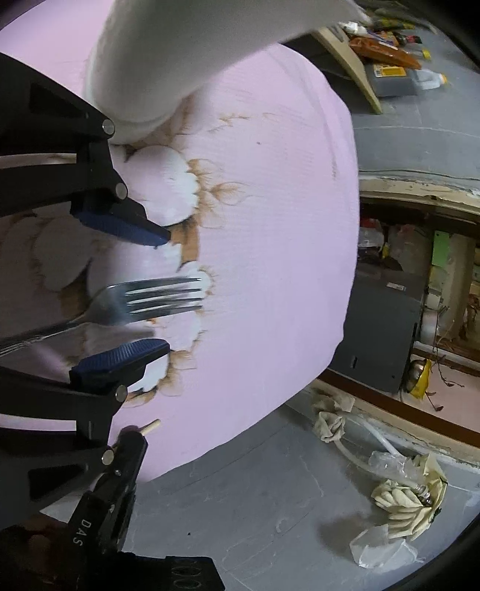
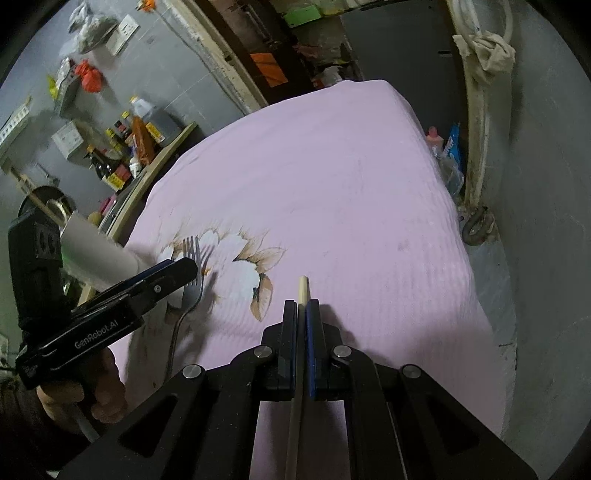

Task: Organize utensils
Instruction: 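Grasp the silver fork by its handle with the left tool, then lift the fork and chopstick up and carry them over the white caddy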

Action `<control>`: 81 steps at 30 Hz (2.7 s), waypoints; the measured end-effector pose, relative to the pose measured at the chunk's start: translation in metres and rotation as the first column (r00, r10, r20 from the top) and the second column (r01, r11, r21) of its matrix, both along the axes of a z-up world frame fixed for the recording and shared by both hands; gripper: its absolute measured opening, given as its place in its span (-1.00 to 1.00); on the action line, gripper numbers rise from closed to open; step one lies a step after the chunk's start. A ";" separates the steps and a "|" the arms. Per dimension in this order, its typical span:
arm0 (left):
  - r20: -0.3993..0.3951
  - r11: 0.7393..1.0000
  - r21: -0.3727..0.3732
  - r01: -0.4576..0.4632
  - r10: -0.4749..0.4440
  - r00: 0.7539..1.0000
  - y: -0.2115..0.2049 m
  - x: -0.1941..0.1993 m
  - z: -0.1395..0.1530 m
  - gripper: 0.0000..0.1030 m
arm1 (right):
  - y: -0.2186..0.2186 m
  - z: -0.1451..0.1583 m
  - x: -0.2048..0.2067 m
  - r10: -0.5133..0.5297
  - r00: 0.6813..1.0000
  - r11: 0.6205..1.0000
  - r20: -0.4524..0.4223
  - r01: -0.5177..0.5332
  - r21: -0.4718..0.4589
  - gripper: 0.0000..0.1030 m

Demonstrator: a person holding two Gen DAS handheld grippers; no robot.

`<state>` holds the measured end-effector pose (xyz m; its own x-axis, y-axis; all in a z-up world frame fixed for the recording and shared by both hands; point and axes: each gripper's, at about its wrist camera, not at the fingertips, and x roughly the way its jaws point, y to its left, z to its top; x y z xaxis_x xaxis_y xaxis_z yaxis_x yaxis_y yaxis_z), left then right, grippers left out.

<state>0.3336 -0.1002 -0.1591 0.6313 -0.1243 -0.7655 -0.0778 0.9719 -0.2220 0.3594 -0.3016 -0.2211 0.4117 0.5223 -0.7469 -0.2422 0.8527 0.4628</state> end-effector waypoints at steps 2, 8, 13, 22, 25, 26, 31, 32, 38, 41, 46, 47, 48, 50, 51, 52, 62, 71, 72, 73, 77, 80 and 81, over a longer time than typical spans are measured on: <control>0.013 1.000 0.016 0.013 -0.013 1.000 -0.002 0.003 0.002 -0.19 | 0.000 -0.002 0.002 -0.018 1.000 1.000 -0.007 0.019 0.005 -0.91; -0.009 0.999 -0.053 0.003 -0.004 1.000 0.008 0.012 -0.002 -0.61 | 0.007 -0.003 0.006 -0.026 1.000 1.000 -0.009 0.026 0.002 -0.91; -0.007 0.998 -0.068 0.016 -0.017 1.000 0.009 0.009 -0.001 -0.75 | 0.006 -0.002 0.010 -0.006 1.000 1.000 -0.015 0.005 -0.014 -0.91; -0.014 0.997 -0.057 0.058 -0.059 0.998 0.007 -0.004 0.012 -0.90 | 0.017 0.004 0.026 0.085 0.995 0.991 -0.046 -0.089 -0.098 -0.91; -0.014 0.996 -0.047 0.073 -0.073 0.997 0.006 -0.010 0.017 -0.93 | 0.026 0.008 0.034 0.121 0.990 0.980 -0.068 -0.130 -0.149 -0.91; -0.012 0.996 -0.042 0.077 -0.078 0.997 0.006 -0.012 0.019 -0.94 | 0.030 0.010 0.037 0.135 0.988 0.974 -0.074 -0.146 -0.174 -0.91; 0.000 0.996 -0.041 0.079 -0.079 0.997 0.008 -0.019 0.027 -0.95 | 0.049 0.017 0.043 0.175 0.979 0.940 -0.109 -0.199 -0.279 -0.90; 0.003 0.996 -0.038 0.076 -0.076 0.997 0.008 -0.020 0.028 -0.95 | 0.054 0.019 0.043 0.186 0.976 0.927 -0.113 -0.213 -0.308 -0.90; 0.053 0.997 -0.016 0.069 -0.069 0.996 0.011 -0.036 0.046 -0.95 | 0.047 0.041 0.034 0.145 0.986 0.965 -0.083 -0.160 -0.206 -0.92; 0.109 0.998 0.019 0.057 -0.059 0.992 0.013 -0.048 0.063 -0.95 | 0.031 0.071 0.014 0.045 0.998 0.998 0.037 -0.043 -0.042 -0.92; 0.247 0.997 0.072 -0.029 0.010 0.969 0.028 -0.078 0.098 -0.95 | 0.023 0.106 -0.026 -0.107 0.978 0.990 0.179 0.089 0.106 -0.92; 0.268 0.996 0.081 -0.042 0.019 0.963 0.033 -0.084 0.106 -0.95 | 0.025 0.113 -0.035 -0.128 0.969 0.987 0.212 0.104 0.119 -0.92; 0.279 0.995 0.086 -0.047 0.021 0.960 0.037 -0.086 0.111 -0.95 | 0.030 0.121 -0.042 -0.146 0.957 0.985 0.251 0.117 0.126 -0.92; 0.298 0.993 0.106 -0.042 0.009 0.955 0.047 -0.092 0.126 -0.94 | 0.039 0.135 -0.056 -0.163 0.932 0.983 0.325 0.123 0.139 -0.92; 0.303 0.993 0.112 -0.042 0.006 0.953 0.051 -0.094 0.131 -0.94 | 0.046 0.144 -0.060 -0.165 0.917 0.982 0.363 0.118 0.146 -0.92; 0.311 0.993 0.113 -0.042 0.005 0.951 0.058 -0.096 0.138 -0.94 | 0.051 0.151 -0.064 -0.163 0.905 0.982 0.392 0.111 0.151 -0.92; 0.413 0.992 0.109 -0.061 0.010 0.911 0.144 -0.121 0.218 -0.94 | 0.128 0.248 -0.072 -0.187 0.778 0.943 0.600 -0.029 0.332 -0.92; 0.495 0.965 0.157 -0.210 0.107 0.862 0.232 -0.112 0.257 -0.94 | 0.207 0.273 -0.053 -0.240 0.678 0.934 0.694 -0.034 0.356 -0.92; 0.507 0.959 0.172 -0.225 0.110 0.855 0.236 -0.110 0.258 -0.94 | 0.211 0.272 -0.052 -0.249 0.671 0.936 0.698 -0.017 0.351 -0.92; 0.517 0.954 0.185 -0.237 0.110 0.849 0.239 -0.108 0.257 -0.94 | 0.215 0.270 -0.051 -0.258 0.664 0.940 0.702 0.004 0.341 -0.92; 0.527 0.942 0.230 -0.246 0.091 0.845 0.238 -0.099 0.242 -0.94 | 0.224 0.254 -0.043 -0.292 0.652 0.946 0.700 0.087 0.313 -0.92; 0.522 0.931 0.274 -0.240 0.065 0.850 0.228 -0.097 0.223 -0.94 | 0.222 0.239 -0.044 -0.321 0.623 0.945 0.713 0.158 0.287 -0.92; 0.519 0.927 0.288 -0.240 0.059 0.853 0.224 -0.098 0.218 -0.94 | 0.219 0.236 -0.043 -0.332 0.615 0.942 0.715 0.176 0.286 -0.92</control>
